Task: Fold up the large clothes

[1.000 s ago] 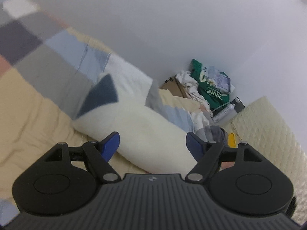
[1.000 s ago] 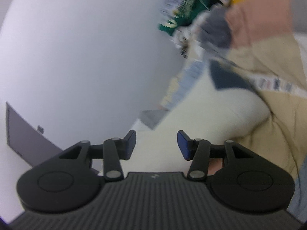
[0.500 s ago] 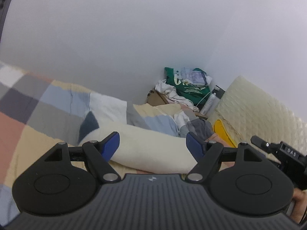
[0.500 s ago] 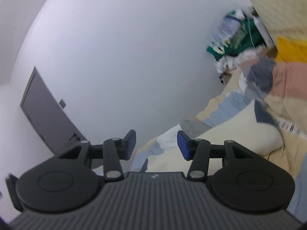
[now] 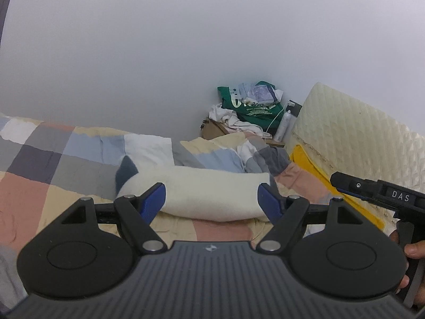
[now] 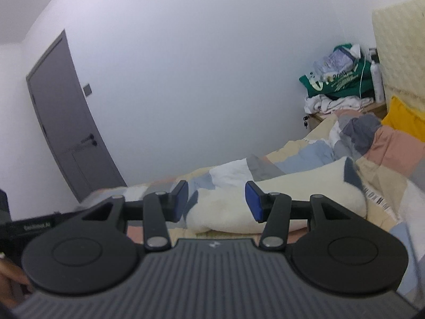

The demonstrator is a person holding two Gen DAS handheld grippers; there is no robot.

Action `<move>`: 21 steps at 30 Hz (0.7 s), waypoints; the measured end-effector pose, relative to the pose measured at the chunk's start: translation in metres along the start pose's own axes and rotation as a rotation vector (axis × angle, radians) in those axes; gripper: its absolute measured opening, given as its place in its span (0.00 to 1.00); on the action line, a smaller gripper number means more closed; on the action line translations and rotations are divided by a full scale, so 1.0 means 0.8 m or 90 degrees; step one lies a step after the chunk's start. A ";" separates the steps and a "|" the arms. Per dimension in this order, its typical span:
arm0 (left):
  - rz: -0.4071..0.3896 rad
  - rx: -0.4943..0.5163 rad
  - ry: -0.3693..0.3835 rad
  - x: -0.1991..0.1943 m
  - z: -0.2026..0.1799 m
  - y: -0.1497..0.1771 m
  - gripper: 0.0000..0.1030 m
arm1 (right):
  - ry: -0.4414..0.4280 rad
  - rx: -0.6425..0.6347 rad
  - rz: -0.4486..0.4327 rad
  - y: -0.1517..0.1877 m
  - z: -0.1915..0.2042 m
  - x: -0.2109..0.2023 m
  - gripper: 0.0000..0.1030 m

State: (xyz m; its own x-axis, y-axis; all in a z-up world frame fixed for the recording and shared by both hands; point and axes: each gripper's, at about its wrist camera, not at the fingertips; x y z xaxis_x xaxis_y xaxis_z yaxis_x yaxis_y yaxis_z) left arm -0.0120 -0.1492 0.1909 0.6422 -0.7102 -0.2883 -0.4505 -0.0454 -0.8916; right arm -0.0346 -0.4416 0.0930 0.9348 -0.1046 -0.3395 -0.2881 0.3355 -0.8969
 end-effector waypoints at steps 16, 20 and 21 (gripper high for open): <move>0.024 0.032 -0.036 -0.026 -0.015 0.025 0.85 | 0.041 -0.062 0.029 0.043 0.024 -0.024 0.50; 0.034 0.036 -0.043 -0.022 -0.012 0.035 0.89 | 0.048 -0.071 0.031 0.054 0.026 -0.024 0.50; 0.036 0.038 -0.045 -0.021 -0.011 0.037 0.92 | 0.050 -0.072 0.031 0.057 0.026 -0.024 0.50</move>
State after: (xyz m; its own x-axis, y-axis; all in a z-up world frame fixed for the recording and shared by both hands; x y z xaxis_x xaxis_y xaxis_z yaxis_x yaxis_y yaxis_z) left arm -0.0417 -0.1448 0.1721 0.6602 -0.6590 -0.3602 -0.4503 0.0366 -0.8921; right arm -0.0615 -0.4048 0.0650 0.9014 -0.1646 -0.4004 -0.3585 0.2348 -0.9035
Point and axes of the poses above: each gripper's, at about its wrist camera, not at the fingertips, and x roughly the way its jaws point, z to its left, y to its underside, and after that the axes turned 15 degrees about y, right-handed
